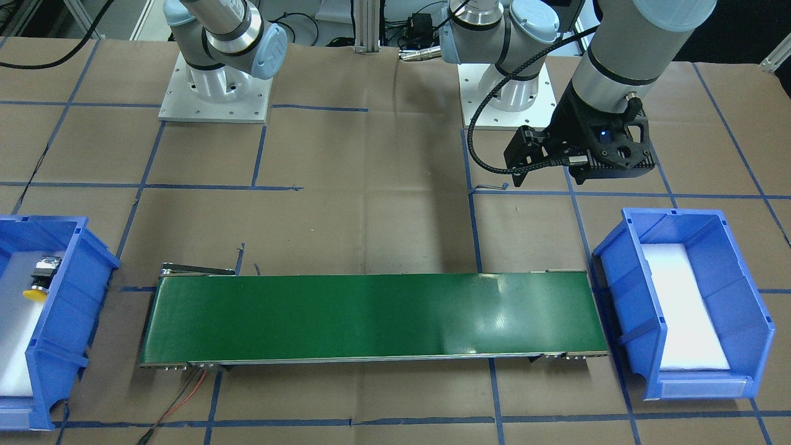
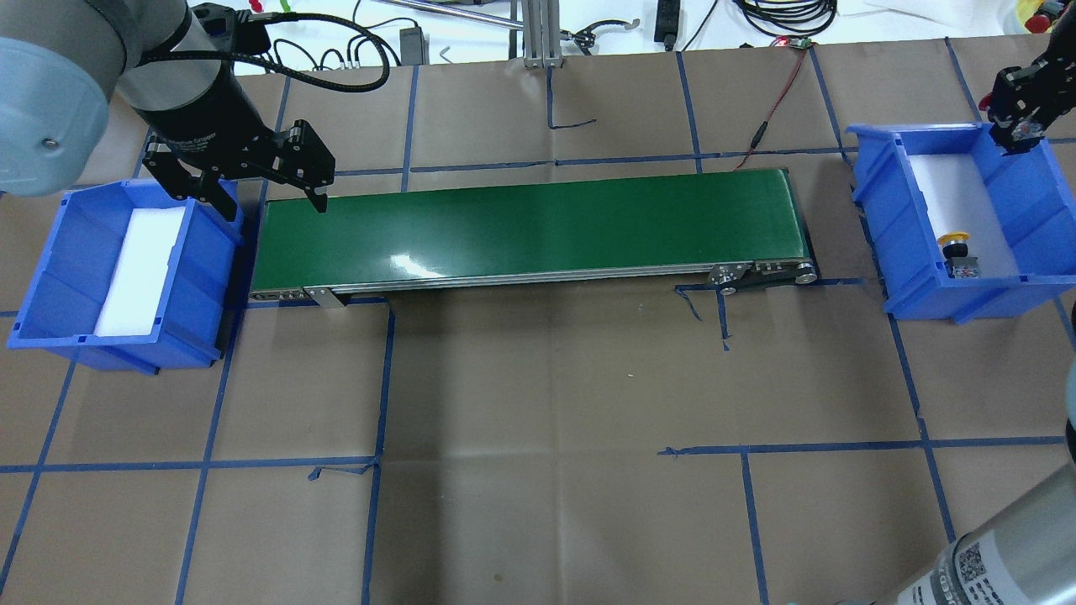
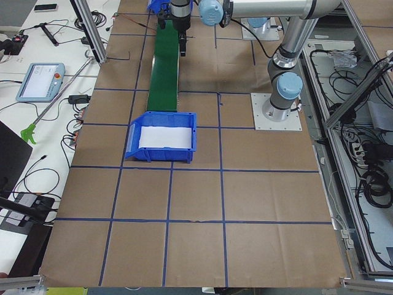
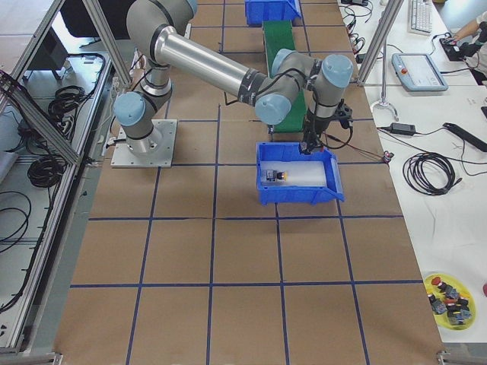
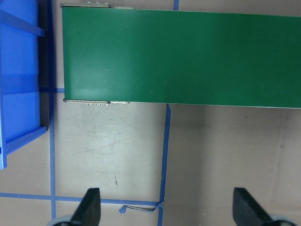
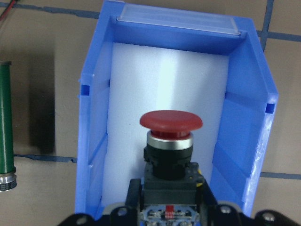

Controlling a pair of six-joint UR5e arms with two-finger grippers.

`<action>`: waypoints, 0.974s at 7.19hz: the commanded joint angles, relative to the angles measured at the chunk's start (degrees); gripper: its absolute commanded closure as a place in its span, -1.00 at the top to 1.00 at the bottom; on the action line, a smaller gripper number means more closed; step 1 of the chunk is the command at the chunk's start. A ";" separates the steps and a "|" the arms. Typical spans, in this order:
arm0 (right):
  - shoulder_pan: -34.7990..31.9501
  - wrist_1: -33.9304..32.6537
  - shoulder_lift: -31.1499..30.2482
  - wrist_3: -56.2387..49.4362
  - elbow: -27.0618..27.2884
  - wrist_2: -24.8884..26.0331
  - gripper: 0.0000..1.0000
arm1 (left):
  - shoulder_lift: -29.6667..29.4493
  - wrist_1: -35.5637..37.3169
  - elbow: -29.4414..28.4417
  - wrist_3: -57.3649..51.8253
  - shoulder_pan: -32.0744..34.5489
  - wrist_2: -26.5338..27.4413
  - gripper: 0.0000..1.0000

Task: Transport two buttons from left to right
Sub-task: 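Carry the red button into the blue bin beside the yellow one and release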

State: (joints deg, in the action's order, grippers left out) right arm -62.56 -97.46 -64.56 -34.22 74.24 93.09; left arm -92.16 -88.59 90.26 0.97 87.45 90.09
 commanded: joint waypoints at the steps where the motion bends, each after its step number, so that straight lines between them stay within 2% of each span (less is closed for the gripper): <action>1: 0.77 -4.46 4.60 -2.78 0.90 -0.27 -0.94 | -0.04 0.00 0.00 0.00 0.00 0.00 1.00; 4: 0.69 -10.19 8.04 -3.92 4.33 -0.36 -0.93 | -0.04 0.00 0.00 0.00 0.00 0.00 1.00; 7: 0.60 -11.17 9.72 -3.31 6.36 -0.54 -0.91 | -0.13 0.00 0.00 0.00 0.00 0.00 1.00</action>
State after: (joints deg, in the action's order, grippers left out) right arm -61.95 -107.98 -55.39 -37.71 79.95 92.61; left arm -92.27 -88.59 90.26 0.97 87.45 90.09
